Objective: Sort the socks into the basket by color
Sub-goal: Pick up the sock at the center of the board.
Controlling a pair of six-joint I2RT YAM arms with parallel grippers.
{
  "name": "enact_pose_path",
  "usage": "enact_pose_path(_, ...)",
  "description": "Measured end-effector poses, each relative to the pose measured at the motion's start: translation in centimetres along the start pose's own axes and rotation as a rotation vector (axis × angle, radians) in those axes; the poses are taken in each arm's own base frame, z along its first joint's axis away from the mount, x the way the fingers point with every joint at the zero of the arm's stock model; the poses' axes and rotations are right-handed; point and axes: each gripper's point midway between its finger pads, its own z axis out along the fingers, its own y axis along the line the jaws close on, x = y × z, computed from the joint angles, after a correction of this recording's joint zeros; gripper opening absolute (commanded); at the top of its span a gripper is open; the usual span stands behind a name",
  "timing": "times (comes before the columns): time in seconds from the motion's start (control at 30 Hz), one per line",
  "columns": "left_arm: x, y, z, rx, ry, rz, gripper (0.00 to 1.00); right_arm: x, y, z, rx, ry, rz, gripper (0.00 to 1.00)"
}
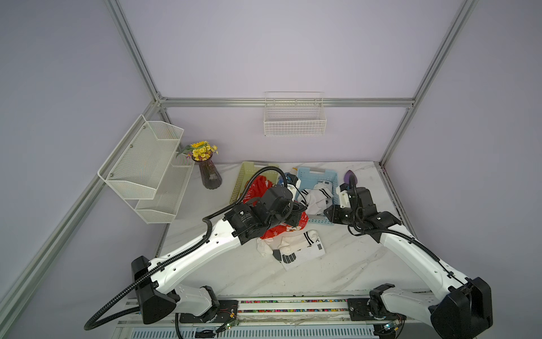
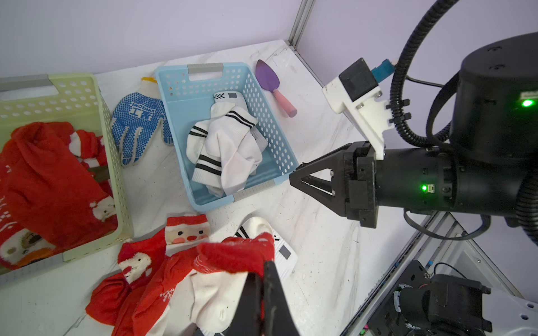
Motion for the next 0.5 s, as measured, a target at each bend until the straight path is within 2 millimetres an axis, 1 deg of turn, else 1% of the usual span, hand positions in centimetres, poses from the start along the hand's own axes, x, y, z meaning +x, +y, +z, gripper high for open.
enact_pose_path(0.23,-1.7,1.6,-1.1,-0.059,-0.038,0.015,0.00,0.0,0.0,0.0,-0.001,-0.001,0.000,0.26)
enact_pose_path(0.5,-4.1,5.0,-2.4,-0.142,-0.091,0.013,0.00,0.0,0.0,0.1,-0.002,0.001,0.000,0.26)
